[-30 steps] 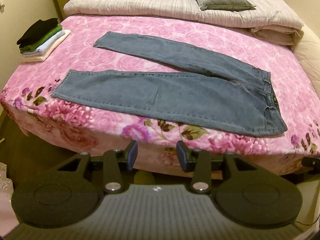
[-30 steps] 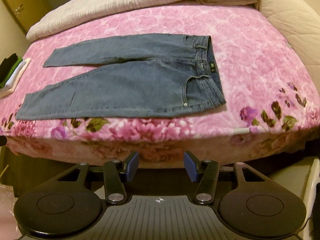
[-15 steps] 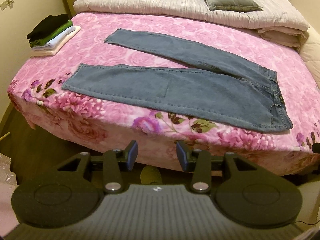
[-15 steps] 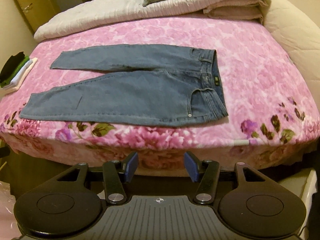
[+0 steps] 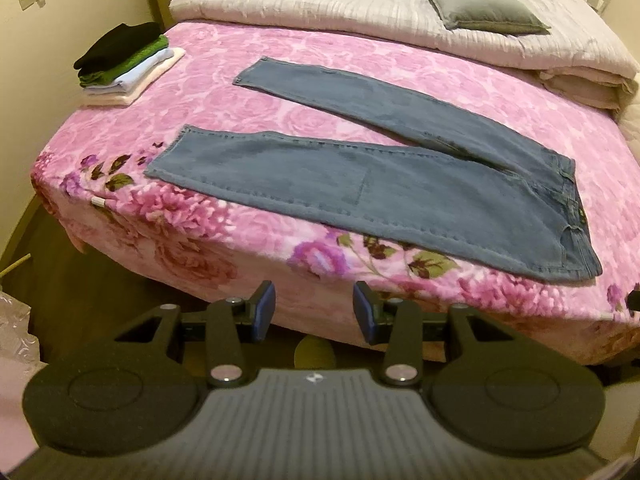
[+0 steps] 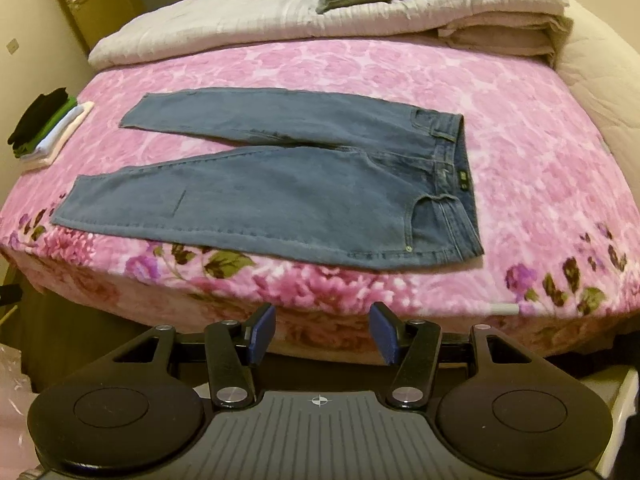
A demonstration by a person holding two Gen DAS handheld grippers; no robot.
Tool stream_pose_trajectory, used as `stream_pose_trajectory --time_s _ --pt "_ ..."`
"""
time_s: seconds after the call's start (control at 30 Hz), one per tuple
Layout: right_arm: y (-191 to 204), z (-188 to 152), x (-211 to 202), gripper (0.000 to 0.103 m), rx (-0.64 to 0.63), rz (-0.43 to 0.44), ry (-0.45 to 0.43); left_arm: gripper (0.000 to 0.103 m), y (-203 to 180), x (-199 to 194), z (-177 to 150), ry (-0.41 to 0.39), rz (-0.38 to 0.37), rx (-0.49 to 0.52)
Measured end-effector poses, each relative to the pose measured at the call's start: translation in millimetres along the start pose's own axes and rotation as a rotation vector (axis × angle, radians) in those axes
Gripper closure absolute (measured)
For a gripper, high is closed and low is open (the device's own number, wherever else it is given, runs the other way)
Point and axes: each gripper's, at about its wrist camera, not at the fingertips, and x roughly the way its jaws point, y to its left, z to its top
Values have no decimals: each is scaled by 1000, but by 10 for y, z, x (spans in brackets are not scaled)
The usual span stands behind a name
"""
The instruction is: Fold clothes
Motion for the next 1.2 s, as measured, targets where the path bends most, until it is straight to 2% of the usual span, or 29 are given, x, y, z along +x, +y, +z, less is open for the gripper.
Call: stream_pose_trajectory --time_s 0.2,0.33,0.7,0.87,1.07,1.2 --pt "110 166 114 47 -30 -8 -17 64 73 188 275 4 -6 15" --pt "151 335 271 47 -1 -31 3 64 120 412 521 28 -11 38" --pt "403 1022 711 47 69 -86 52 64 356 1117 1485 84 -47 118" --pt "556 1311 839 46 96 -112 53 64 443 1318 1807 96 -64 151" --pt "685 1533 982 46 134 -124 81 64 581 1496 2089 100 -88 159" --pt "801 1680 1078 46 151 -125 83 64 664 1617 2231 96 -79 171"
